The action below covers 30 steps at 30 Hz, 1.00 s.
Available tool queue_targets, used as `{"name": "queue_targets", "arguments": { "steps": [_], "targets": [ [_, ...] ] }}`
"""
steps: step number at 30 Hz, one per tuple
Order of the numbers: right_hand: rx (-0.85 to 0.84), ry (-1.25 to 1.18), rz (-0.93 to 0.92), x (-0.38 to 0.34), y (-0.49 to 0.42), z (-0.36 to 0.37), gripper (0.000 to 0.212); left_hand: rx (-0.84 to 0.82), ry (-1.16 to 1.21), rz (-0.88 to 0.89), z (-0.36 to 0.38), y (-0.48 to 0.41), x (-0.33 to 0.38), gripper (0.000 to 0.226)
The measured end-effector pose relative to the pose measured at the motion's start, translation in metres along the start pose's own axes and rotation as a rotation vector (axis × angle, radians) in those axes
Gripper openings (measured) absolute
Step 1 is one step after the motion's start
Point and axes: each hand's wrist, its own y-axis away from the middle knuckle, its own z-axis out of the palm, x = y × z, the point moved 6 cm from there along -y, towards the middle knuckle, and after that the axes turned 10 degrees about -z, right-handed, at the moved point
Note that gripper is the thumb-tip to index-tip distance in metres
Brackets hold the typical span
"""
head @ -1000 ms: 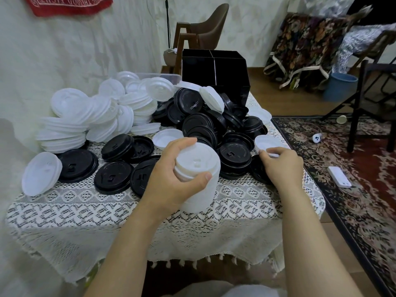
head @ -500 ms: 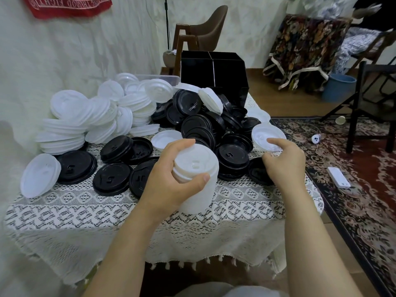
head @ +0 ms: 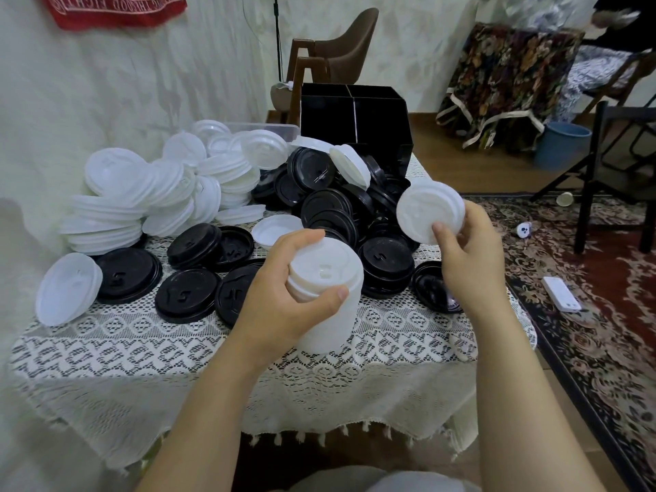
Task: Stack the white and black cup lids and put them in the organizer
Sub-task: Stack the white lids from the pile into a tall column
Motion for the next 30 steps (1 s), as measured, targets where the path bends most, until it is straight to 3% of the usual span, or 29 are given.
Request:
{"name": "queue_targets", "arguments": {
  "steps": [12,17,21,26,30],
  "targets": [
    [0.014,-0.588,0.147,-0.031,0.003,0.020,0.020,-0.027,0.027,-0.006,0.001,0.001,-0.001,0.069],
    [-0.149,-0.785,0.220,-0.049,0.006,0.043,0.018,-0.033,0.028,-0.002,0.001,0.001,0.000,0.071],
    [-0.291,-0.670,0.218,-0.056,0.011,0.064,0.018,-0.058,0.041,0.030,0.002,0.000,0.001,0.074],
    [-0.288,-0.599,0.218,-0.060,0.012,0.075,0.006,-0.084,0.061,0.029,0.001,0.000,0.001,0.087],
    [-0.257,-0.579,0.190,-0.063,0.013,0.075,0.003,-0.077,0.063,0.037,0.001,0.000,0.001,0.080]
  ]
}}
